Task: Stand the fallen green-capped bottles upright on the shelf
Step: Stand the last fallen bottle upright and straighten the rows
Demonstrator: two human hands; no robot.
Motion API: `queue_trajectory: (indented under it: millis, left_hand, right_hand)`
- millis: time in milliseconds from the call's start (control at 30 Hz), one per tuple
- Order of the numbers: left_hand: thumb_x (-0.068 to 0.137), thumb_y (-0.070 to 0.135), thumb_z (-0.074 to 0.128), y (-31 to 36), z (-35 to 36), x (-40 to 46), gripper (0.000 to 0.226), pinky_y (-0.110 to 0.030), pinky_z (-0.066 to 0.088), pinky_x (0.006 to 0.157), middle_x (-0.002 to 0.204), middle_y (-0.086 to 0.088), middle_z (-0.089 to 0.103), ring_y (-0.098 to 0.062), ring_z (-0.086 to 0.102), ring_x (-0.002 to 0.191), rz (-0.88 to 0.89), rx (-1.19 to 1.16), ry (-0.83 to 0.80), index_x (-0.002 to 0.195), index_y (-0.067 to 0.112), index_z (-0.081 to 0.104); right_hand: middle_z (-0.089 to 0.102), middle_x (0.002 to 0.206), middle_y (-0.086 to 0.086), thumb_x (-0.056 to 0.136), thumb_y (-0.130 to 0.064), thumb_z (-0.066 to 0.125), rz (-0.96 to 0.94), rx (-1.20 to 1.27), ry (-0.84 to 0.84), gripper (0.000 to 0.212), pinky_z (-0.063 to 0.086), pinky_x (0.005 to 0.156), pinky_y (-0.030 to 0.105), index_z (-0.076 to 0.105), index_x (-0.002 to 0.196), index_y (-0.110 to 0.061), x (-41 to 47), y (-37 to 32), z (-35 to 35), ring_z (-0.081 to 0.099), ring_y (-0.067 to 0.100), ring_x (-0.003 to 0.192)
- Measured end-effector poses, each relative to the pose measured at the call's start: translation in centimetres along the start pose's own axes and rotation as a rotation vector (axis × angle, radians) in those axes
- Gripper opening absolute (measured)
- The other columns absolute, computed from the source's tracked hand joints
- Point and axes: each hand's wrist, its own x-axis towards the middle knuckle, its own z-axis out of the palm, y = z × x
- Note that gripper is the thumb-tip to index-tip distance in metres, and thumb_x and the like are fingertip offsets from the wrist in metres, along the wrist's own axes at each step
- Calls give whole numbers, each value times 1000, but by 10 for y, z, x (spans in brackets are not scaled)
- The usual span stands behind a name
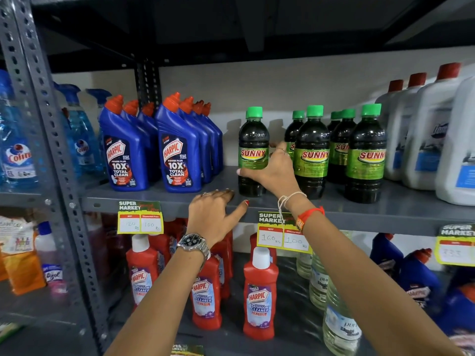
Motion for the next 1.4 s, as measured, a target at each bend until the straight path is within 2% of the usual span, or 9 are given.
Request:
queue_trajectory:
  millis: [67, 200, 267, 400, 533, 633, 867, 1233, 1400]
  left_hand:
    - [76, 64, 24, 0, 1, 0, 72, -31, 42, 90, 122, 0, 65, -18, 61, 109, -7, -6, 4, 116, 19, 63]
    - [75, 67, 24, 4, 2, 1, 77, -37, 35, 101, 115, -6, 68, -22, 59, 109, -105, -28, -35, 131, 20, 50]
    - [77, 65, 29, 8, 3, 6, 80, -42, 30, 107, 108, -6, 70, -23, 61, 105, -198, -89, -61, 140, 18, 33]
    - [78, 56, 49, 28, -6, 28, 85, -43, 35, 104, 110, 2, 65, -27, 61, 105, -290, -337, -50, 145, 15, 17]
    - [62, 55, 67, 34, -3, 58, 91, -37, 43, 92, 127, -4, 59, -27, 55, 114, -408, -630, -198, 137, 17, 32]
    - [49, 66, 66, 34, 7, 58, 83, -42, 46, 94, 118, -1, 65, -23, 60, 104, -386, -566, -302, 119, 24, 52]
    - [65, 54, 68, 36, 13, 55, 60, -41, 46, 89, 110, -6, 68, -26, 62, 99, -392, -449, -178, 112, 17, 59]
    - [63, 54, 69, 28, 14, 62, 66, -49, 40, 99, 116, -7, 66, -28, 60, 105, -387, -476, -251, 115, 16, 57]
    - [61, 63, 65, 30, 7, 55, 74, -42, 50, 87, 116, -5, 65, -26, 61, 101, -368, -405, -298, 118, 18, 52]
  right_hand:
    - [53, 105, 0, 61, -32, 84, -81, -3, 98, 82, 40, 84, 17, 38, 124, -6, -11, 2, -11, 52, 13, 100]
    - [63, 86, -5, 72, -16, 73, -109, 14, 342, 44, 55, 76, 38, 51, 110, -16, -36, 16, -40, 64, 16, 81]
    - [66, 86, -4, 73, -13, 69, -83, -73, 456, 35, 53, 74, 38, 55, 104, -17, -44, 26, -57, 63, 17, 79]
    - [56, 117, 8, 67, -17, 79, -39, -178, 381, 59, 44, 92, 34, 48, 117, -11, -40, 47, -80, 51, 25, 108]
    - [49, 130, 19, 66, -18, 83, 74, -189, 110, 90, 36, 101, 32, 30, 136, 1, -32, 60, -83, 45, 33, 124]
    - [55, 130, 20, 74, -12, 77, 141, -130, 11, 85, 39, 98, 31, 24, 139, 0, -31, 64, -85, 50, 34, 124]
    - [60, 124, 21, 74, -15, 77, 170, -121, -5, 76, 44, 99, 38, 33, 135, 0, -25, 62, -83, 55, 36, 118]
    - [59, 123, 22, 74, -16, 78, 181, -120, -14, 76, 44, 98, 38, 33, 133, -2, -19, 58, -71, 56, 36, 116]
    - [64, 118, 17, 77, -23, 75, 138, -140, 70, 67, 47, 93, 36, 41, 130, -2, -28, 59, -75, 58, 32, 113]
